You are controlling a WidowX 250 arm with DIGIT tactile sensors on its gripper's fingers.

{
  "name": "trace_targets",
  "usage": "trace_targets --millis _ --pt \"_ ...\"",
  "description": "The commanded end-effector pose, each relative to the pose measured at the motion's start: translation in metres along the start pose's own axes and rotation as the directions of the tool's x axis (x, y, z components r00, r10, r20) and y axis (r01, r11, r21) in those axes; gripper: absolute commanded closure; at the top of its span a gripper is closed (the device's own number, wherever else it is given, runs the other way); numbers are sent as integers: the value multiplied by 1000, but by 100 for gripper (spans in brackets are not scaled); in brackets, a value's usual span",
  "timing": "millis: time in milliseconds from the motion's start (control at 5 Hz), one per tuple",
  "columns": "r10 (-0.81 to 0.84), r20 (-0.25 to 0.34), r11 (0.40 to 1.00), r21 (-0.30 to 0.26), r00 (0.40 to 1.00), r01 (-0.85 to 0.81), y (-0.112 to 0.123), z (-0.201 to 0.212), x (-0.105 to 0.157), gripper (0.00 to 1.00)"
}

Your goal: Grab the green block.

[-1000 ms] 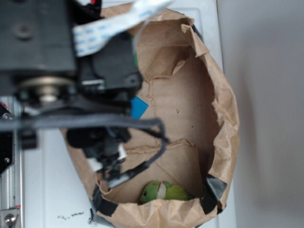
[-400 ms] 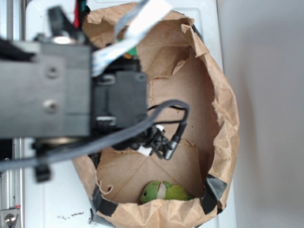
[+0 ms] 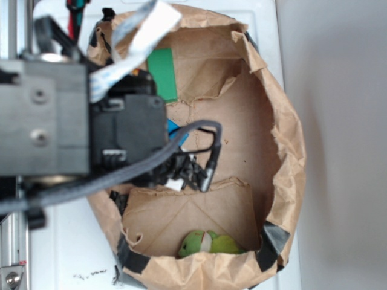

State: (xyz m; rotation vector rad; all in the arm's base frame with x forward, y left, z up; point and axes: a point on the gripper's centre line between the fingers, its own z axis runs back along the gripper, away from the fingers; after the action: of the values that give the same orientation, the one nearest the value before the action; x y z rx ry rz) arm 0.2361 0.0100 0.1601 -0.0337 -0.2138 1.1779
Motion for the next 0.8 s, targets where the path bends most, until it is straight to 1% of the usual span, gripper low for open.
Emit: trace_targets --millis 0,400,600 --pt "8 39 999 -46 999 -6 -4 17 9 0" --pt "8 39 999 -46 999 -6 -4 17 9 0" --pt "144 77 989 -44 986 -141 -20 -7 32 0"
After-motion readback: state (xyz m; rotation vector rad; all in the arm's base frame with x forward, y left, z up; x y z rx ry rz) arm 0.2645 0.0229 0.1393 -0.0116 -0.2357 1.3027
